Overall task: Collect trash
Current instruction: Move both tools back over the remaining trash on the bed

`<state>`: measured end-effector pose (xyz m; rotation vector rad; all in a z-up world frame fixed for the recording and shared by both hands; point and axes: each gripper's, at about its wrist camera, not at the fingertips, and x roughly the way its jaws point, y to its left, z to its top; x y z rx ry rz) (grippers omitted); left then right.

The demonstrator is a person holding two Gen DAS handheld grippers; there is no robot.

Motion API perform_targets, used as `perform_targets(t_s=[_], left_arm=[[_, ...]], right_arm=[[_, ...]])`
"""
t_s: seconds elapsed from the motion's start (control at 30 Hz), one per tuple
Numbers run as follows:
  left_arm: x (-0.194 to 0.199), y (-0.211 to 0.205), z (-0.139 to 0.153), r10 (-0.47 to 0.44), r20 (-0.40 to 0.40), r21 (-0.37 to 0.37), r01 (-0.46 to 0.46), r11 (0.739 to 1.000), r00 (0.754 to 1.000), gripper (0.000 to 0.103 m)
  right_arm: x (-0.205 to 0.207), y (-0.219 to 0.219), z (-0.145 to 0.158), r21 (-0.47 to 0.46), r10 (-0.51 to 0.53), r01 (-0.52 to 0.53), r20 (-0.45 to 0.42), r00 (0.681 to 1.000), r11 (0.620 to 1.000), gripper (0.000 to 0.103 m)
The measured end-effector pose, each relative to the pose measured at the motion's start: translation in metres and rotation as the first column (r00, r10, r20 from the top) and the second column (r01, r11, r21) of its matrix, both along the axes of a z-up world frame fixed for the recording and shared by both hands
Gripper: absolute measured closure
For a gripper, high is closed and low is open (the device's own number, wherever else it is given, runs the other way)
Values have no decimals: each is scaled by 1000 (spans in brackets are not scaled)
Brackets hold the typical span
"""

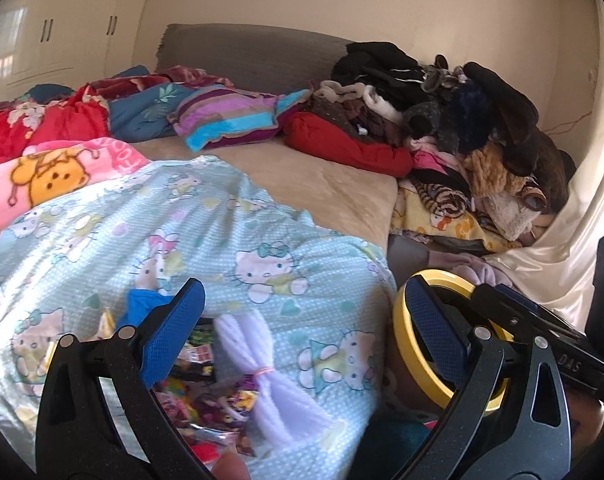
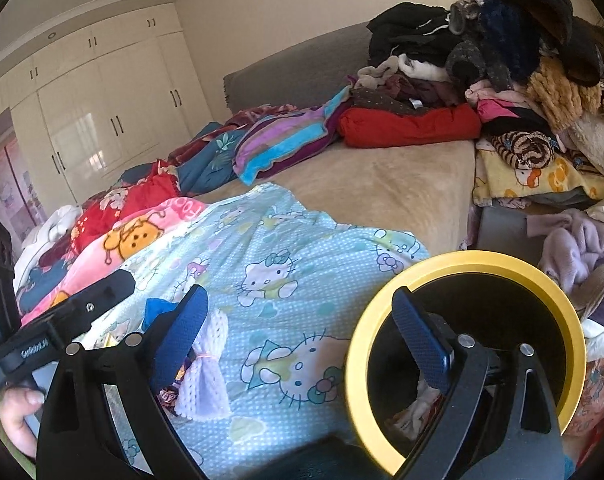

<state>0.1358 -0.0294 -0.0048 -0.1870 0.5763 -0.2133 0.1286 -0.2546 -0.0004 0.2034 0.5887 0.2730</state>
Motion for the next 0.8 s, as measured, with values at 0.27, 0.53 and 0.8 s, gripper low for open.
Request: perform_targets(t_s=[0.27, 0.53, 0.8], left_arm=[[-1, 34, -1, 67, 2, -5, -67, 998, 998, 11], [0, 75, -7, 137, -21, -20, -138, 990, 990, 11], [-5, 116, -17, 213, -47, -28, -214, 976, 976, 11]], right_arm=[[-3, 18, -2, -24, 37, -37, -6, 999, 999, 12], [-3, 53, -14, -61, 105, -107, -40, 994, 992, 12], [-4, 80, -35, -104, 159, -169, -99, 982, 980, 12]])
